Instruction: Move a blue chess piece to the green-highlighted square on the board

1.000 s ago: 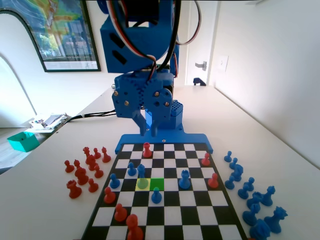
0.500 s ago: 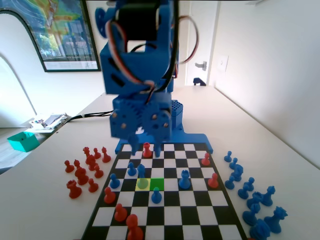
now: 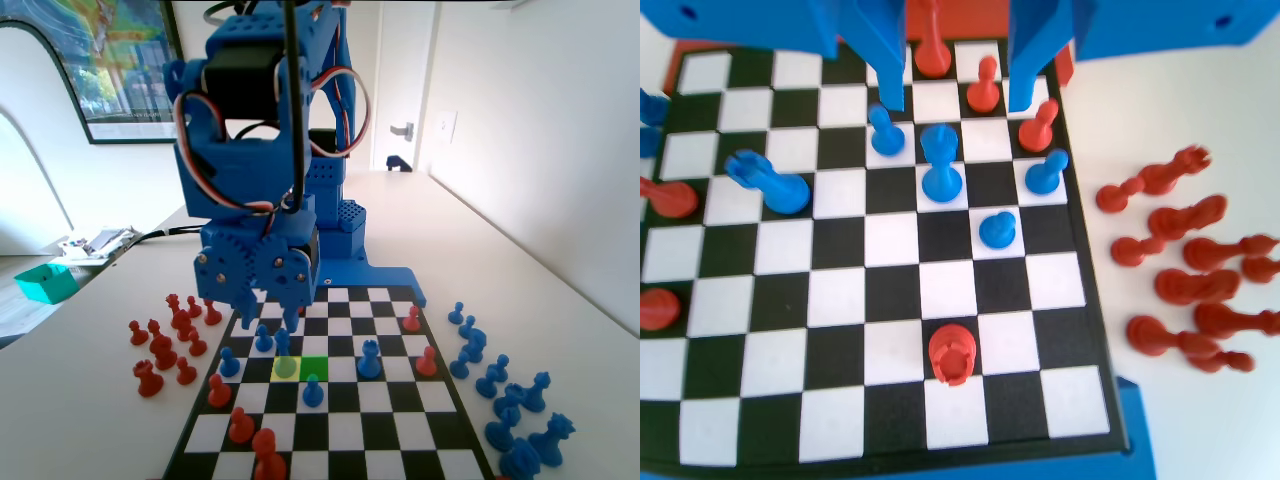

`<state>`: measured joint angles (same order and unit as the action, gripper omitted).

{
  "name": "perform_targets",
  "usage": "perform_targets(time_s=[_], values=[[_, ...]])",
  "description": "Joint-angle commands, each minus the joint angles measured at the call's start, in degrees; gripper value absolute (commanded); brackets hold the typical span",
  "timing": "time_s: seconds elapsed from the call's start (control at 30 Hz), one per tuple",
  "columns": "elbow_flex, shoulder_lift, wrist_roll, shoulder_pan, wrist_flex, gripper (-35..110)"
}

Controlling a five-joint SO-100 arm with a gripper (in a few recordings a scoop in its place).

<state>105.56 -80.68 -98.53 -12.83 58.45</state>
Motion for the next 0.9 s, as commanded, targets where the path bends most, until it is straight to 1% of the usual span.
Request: perform_targets(time_s=[0.0, 0.63, 0.87], values=[[-0.1, -0.4, -0.8, -0.6, -1.2, 16], [7.4, 1.7, -2.5, 0.4, -12.3, 15], [7.6, 1.8, -2.5, 0.5, -12.9, 12]])
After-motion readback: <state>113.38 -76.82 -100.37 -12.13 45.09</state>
